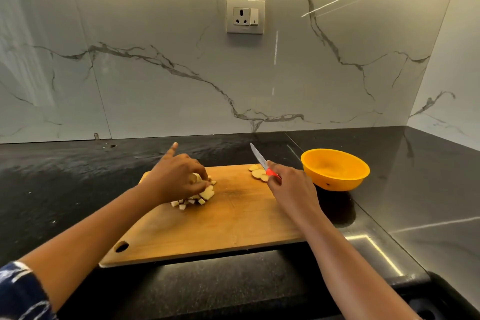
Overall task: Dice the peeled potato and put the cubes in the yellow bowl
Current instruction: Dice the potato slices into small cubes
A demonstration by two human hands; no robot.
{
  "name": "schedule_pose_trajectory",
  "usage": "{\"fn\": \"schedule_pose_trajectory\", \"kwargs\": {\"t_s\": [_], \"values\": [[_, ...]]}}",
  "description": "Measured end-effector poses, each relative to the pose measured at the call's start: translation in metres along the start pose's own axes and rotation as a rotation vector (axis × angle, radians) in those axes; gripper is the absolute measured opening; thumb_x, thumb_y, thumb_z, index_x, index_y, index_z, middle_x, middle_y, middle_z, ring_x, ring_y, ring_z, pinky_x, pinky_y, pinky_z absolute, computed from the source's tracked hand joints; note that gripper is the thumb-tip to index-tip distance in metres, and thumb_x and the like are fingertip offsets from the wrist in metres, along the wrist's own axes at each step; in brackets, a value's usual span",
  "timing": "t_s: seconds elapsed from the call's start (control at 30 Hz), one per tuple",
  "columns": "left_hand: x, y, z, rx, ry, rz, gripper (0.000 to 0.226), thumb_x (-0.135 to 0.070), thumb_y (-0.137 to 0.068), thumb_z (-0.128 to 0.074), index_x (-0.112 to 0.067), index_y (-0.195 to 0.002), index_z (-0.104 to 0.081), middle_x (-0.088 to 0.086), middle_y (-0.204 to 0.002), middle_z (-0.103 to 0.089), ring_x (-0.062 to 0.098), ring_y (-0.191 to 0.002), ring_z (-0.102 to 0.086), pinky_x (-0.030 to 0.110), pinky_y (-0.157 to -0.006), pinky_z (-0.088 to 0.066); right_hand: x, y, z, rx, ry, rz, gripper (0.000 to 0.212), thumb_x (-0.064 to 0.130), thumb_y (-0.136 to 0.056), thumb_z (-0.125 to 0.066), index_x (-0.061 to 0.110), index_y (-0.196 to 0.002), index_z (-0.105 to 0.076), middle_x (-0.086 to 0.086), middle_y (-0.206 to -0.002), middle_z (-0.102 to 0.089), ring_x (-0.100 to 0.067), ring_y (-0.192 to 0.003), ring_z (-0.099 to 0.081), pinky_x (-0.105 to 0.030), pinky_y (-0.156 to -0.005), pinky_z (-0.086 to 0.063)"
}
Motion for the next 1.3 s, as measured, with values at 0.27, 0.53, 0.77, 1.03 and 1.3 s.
{"fn": "schedule_pose_trajectory", "kwargs": {"t_s": [0.27,0.53,0.77,1.03,1.3], "values": [[-0.018,-0.036,0.007,-0.035,0.270,-0.019,0.025,-0.040,-0.092,-0.055,-0.028,-0.112,-0.064,-0.007,-0.117,-0.064,0.007,-0.109,-0.056,0.041,-0.111,-0.031,-0.011,-0.002,0.011,-0.089,-0.061,-0.065,0.041,0.026,-0.097,-0.053,0.024,-0.138,-0.049,0.001,-0.115,-0.069,-0.010,-0.087,-0.064,-0.020,-0.070,-0.049],[-0.053,-0.119,-0.022,0.191,0.323,0.010,0.046,-0.028,-0.093,-0.057,-0.021,-0.137,-0.046,0.003,-0.121,-0.060,0.016,-0.106,-0.056,0.026,-0.093,-0.043,-0.017,-0.002,0.011,-0.068,-0.024,-0.052,0.043,0.027,-0.097,-0.052,0.025,-0.140,-0.047,0.002,-0.115,-0.068,-0.009,-0.094,-0.062,-0.019,-0.073,-0.047],[-0.054,-0.135,-0.035,0.235,0.461,0.053,0.023,-0.020,-0.088,-0.064,-0.018,-0.111,-0.063,0.001,-0.108,-0.062,0.012,-0.096,-0.056,0.022,-0.083,-0.045,-0.016,-0.003,0.009,-0.085,-0.034,-0.029,0.043,0.028,-0.097,-0.053,0.025,-0.140,-0.047,0.003,-0.109,-0.069,-0.010,-0.089,-0.062,-0.020,-0.072,-0.050],[-0.036,-0.105,-0.007,0.062,0.695,0.212,0.010,-0.016,-0.083,-0.070,-0.022,-0.087,-0.062,0.000,-0.092,-0.065,0.015,-0.086,-0.062,0.026,-0.078,-0.051,-0.015,-0.002,0.011,-0.087,-0.038,-0.042,0.043,0.027,-0.097,-0.052,0.025,-0.139,-0.047,0.002,-0.114,-0.068,-0.011,-0.098,-0.062,-0.024,-0.078,-0.050],[-0.051,-0.018,-0.004,0.255,0.639,0.195,0.010,-0.021,-0.085,-0.067,-0.024,-0.094,-0.071,-0.008,-0.094,-0.068,0.007,-0.086,-0.061,0.020,-0.082,-0.050,-0.005,0.009,0.014,-0.027,-0.046,-0.072,0.043,0.027,-0.097,-0.053,0.024,-0.139,-0.048,0.001,-0.122,-0.065,-0.013,-0.105,-0.062,-0.024,-0.082,-0.049]]}}
Point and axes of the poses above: each hand's wrist, its own y-axis away from the middle knuckle, its own z-axis out of the back of the hand, x = y × z, the point moved 6 cm from there along -y, towards the middle knuckle
